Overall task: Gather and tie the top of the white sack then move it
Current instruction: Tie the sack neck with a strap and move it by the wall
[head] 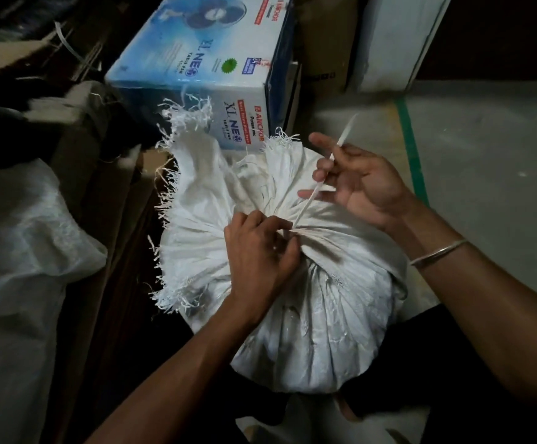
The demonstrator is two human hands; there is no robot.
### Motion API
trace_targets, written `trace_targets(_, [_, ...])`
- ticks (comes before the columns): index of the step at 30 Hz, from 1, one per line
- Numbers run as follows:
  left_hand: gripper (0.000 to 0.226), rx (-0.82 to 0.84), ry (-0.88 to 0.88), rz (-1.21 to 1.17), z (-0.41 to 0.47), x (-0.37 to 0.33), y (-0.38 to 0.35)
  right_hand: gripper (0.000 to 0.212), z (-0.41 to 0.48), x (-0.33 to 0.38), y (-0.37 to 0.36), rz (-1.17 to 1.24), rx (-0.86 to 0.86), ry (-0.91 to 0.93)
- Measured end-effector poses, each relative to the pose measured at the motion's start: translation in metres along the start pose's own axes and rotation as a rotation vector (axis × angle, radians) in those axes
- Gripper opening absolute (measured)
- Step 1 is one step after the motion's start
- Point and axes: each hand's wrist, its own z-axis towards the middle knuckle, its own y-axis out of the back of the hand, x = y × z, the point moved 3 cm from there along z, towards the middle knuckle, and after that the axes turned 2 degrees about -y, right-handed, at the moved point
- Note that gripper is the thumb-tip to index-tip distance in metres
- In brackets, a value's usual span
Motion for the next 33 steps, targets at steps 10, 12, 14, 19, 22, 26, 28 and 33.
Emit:
trace_targets(10, [0.018, 0.086, 0.143, -0.171, 0.004, -0.001, 0.005, 0.029, -0.016, 0.015, -0.008, -0.774, 0.046, 0.071])
trace_targets(12, [0.015, 0.089, 0.152, -0.176, 0.003, 0.000, 0.008, 0.027, -0.017, 0.017, -0.014, -0.963, 0.015, 0.189])
trace_targets(14, [0.013, 0.090, 0.177, -0.175, 0.001, 0.003, 0.008, 0.024, -0.019, 0.015, -0.019, -1.030, 0.021, 0.263])
trace_targets(19, [0.016, 0.026, 0.209, -0.167, -0.009, -0.002, 0.010, 0.017, -0.029, 0.011, -0.038, -1.364, -0.028, 0.271])
trace_targets(22, [0.017, -0.022, 0.202, -0.176, -0.010, -0.006, 0.013, 0.018, -0.038, -0.001, -0.051, -1.640, -0.017, 0.216])
trace_targets(26, [0.015, 0.001, 0.252, -0.256, -0.006, 0.001, 0.016, 0.009, -0.043, -0.001, -0.051, -1.612, 0.056, 0.129])
trace_targets(28, [0.019, 0.041, 0.245, -0.247, -0.005, 0.003, 0.016, 0.017, -0.037, 0.012, -0.052, -1.303, 0.075, 0.048])
trace_targets(33, [0.026, 0.152, 0.165, -0.174, -0.002, 0.005, 0.012, 0.013, -0.008, 0.028, -0.048, -0.856, -0.051, 0.137])
